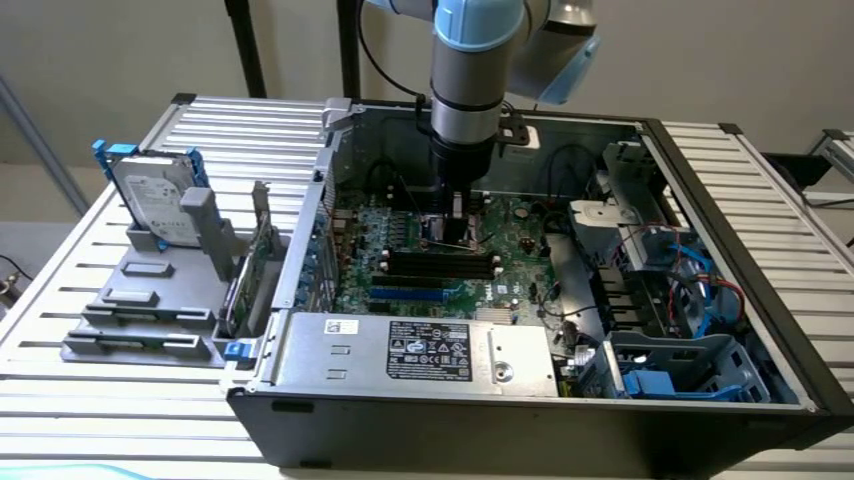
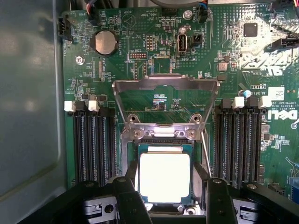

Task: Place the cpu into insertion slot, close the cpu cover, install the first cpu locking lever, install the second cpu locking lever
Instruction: 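Place the cpu into insertion slot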

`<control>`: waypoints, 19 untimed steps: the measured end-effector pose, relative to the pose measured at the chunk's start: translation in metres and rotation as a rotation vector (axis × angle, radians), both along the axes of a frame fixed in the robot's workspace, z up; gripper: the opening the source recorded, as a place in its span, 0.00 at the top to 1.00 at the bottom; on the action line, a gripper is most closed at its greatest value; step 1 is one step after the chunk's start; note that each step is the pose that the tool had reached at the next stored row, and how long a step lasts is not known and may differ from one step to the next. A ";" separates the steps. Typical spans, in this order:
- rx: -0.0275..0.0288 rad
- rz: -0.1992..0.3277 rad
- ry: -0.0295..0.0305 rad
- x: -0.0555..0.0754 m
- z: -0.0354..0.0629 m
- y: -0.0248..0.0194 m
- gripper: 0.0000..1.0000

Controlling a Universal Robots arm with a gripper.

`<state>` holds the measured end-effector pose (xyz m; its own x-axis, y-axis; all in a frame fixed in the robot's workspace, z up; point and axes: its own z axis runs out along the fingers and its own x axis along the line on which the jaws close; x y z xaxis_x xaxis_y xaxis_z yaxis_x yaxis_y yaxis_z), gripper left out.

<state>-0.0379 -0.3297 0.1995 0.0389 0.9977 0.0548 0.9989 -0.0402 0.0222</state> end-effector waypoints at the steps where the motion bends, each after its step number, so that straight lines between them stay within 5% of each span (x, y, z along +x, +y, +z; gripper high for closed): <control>1: -0.0001 0.000 0.0000 0.000 -0.0001 0.0002 0.46; 19: -0.0024 0.000 0.0000 0.000 -0.0013 0.0008 0.44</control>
<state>-0.0379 -0.3289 0.1982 0.0391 0.9979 0.0524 0.9989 -0.0404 0.0223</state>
